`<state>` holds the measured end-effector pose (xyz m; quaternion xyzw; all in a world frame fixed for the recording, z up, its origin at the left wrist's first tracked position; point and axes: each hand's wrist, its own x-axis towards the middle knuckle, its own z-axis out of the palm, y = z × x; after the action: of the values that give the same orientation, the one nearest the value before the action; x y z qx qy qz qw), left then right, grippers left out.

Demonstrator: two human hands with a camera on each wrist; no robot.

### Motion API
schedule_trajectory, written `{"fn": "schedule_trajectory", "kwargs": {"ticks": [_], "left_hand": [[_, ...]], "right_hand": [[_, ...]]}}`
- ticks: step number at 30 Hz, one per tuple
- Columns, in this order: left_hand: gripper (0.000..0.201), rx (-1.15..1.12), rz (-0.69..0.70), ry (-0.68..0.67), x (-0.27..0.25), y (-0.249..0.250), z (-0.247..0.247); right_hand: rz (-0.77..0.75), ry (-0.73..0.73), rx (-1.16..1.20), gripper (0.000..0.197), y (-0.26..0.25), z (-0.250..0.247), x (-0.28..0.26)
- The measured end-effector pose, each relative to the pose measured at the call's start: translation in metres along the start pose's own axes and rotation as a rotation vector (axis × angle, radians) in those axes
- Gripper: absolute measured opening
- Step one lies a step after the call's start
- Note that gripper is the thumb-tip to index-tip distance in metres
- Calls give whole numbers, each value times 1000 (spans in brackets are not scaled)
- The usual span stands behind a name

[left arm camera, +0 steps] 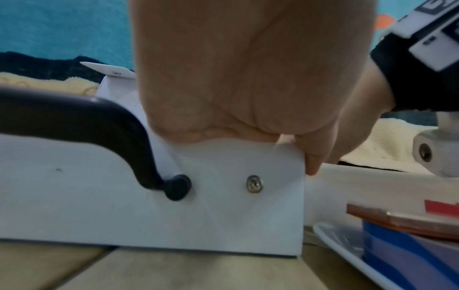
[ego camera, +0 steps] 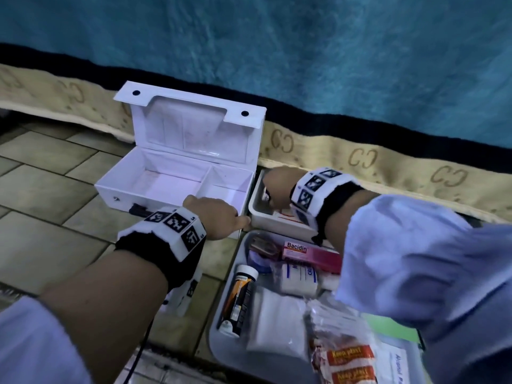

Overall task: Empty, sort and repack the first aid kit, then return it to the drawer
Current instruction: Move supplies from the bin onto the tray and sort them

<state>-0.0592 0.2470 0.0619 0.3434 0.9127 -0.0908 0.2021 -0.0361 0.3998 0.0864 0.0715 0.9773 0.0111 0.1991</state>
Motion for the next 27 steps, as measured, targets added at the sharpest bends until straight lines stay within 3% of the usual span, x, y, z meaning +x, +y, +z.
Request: {"fn": "schedule_trajectory", "kwargs": {"ticks": [2, 4, 5, 8, 10, 12, 15, 18, 23, 27], "left_hand": [[54, 9, 4, -1, 1, 0, 0], [50, 20, 10, 3, 2, 0, 1], [50, 25, 9, 6, 2, -1, 2], [52, 8, 0, 6, 2, -4, 4], [53, -6, 1, 6, 3, -3, 3], [52, -8, 0, 0, 3, -1, 1], [51, 2, -5, -3, 3, 0, 1], [52, 3, -14, 5, 4, 0, 1], [53, 18, -12, 21, 4, 1, 2], [51, 17, -18, 18, 4, 1, 2]], "right_hand": [[0, 121, 19, 23, 9, -20, -15], [-14, 340, 39, 10, 23, -41, -42], [-16, 430, 84, 16, 32, -50, -57], [-26, 534, 291, 21, 58, -65, -115], [-56, 478, 443, 22, 78, -61, -153], [-70, 290, 567, 23, 94, -43, -179], [3, 3, 723, 23, 114, 4, -190], [111, -108, 786, 23, 123, 49, -186], [245, 43, 740, 30, 124, 79, -176], [326, 214, 365, 27, 116, 53, -171]]}}
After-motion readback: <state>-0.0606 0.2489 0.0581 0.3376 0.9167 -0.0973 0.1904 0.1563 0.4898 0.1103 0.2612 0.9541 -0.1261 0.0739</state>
